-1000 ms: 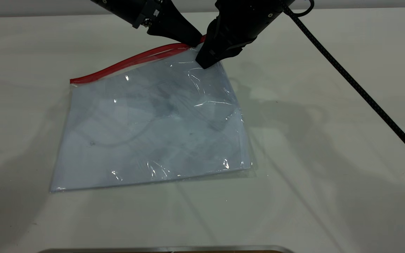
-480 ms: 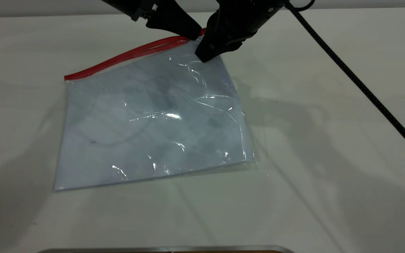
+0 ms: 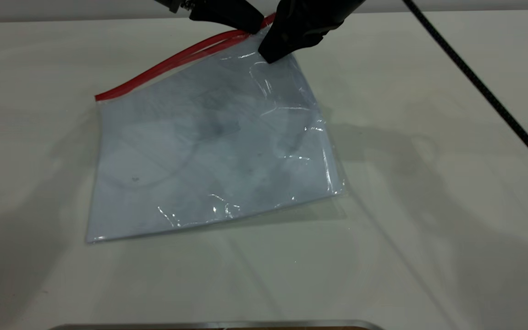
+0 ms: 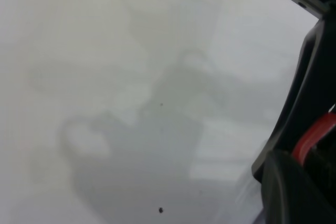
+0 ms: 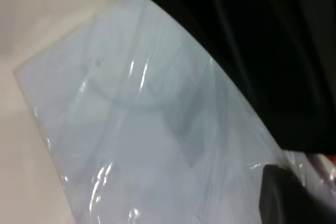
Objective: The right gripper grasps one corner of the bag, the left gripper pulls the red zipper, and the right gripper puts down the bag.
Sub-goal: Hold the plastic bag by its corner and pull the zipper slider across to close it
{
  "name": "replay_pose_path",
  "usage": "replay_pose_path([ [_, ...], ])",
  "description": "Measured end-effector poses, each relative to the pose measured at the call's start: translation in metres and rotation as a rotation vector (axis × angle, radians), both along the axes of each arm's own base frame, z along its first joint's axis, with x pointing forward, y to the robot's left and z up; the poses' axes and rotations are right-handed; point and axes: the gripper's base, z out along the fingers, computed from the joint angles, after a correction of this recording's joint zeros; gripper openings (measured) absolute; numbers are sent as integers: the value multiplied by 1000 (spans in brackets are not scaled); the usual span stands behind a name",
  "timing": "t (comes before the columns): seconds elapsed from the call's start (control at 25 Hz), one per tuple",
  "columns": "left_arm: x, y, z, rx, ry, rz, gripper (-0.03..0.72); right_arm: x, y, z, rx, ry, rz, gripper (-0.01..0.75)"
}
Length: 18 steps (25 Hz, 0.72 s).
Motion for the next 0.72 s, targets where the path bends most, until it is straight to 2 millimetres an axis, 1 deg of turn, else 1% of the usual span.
replay_pose_path([
  [0.2,2,6,1,-12,7,11,72,2,-5,2,19,16,-9,35],
  [0.32,10,29,-4,46,-18,54,53,7,-17,5,-6,-5,-17,35],
  [0.4,13,38,-5,61,-24,76,51,9,-21,9,-11,-24,-28,35],
  [0.56,14,43,-5,62,-26,84,51,9,-21,17,-6,-43,-28,35],
  [0.72,15,42,-3,32,-13,98,55,8,-20,18,-1,-36,-18,35],
])
